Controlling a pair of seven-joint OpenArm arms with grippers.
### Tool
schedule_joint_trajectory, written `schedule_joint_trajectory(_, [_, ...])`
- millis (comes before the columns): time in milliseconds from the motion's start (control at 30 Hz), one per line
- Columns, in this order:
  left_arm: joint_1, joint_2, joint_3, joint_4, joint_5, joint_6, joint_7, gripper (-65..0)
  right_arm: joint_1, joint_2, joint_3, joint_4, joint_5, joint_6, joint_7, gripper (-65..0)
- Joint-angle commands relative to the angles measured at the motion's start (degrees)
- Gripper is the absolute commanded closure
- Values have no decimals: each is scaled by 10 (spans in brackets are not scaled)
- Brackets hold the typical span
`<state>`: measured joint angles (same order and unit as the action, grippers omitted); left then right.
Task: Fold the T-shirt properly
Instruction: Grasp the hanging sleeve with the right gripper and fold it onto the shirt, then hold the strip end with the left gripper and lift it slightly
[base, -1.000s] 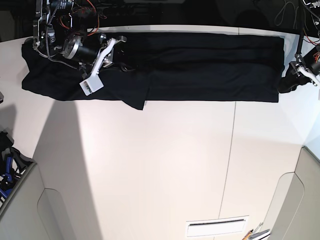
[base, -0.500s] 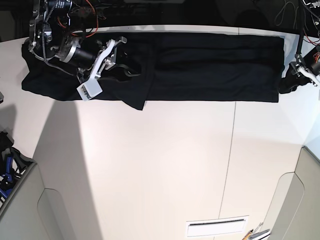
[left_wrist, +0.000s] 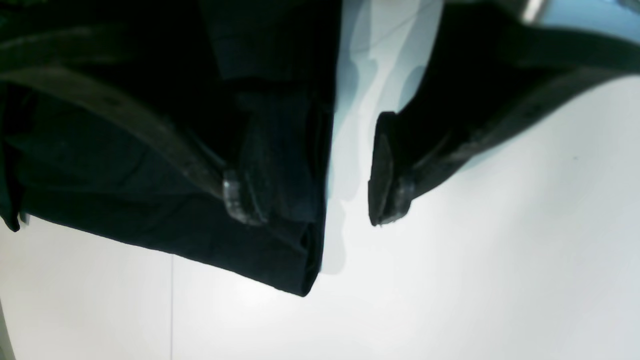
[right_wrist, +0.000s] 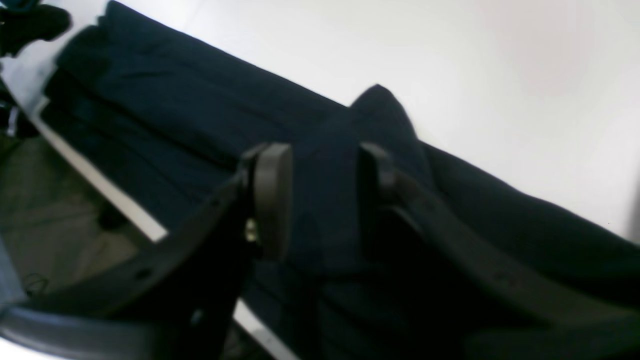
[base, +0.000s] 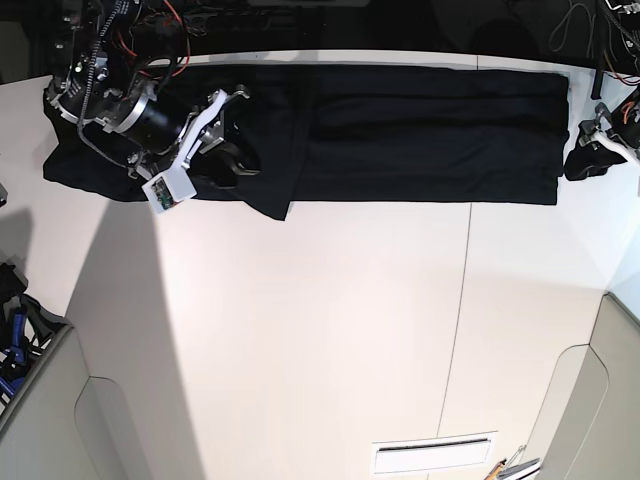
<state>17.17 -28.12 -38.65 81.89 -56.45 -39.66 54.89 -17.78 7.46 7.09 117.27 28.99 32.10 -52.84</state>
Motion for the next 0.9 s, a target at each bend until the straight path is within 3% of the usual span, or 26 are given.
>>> schedule_joint_trajectory(0, [-2, -12, -5, 1, -9, -3, -12, -348, 3, 2, 1, 11, 2, -2, 20, -221])
schedule_joint_trajectory(200, [-2, -13, -5, -55, -2, -3, -37, -348, 3, 3, 1, 11, -12, -4, 25, -221])
schedule_joint_trajectory(433, [-2, -12, -5, -96, -33, -3, -20, -348, 3, 3, 1, 11, -11, -4, 27, -221])
schedule_joint_trajectory(767, [-2, -12, -5, -107, -248, -3, 104, -348, 3, 3, 1, 11, -11, -4, 29, -221])
schedule_joint_trajectory(867, [-2, -12, -5, -107, -256, -3, 113, -362, 3, 3, 1, 11, -11, -4, 29, -221])
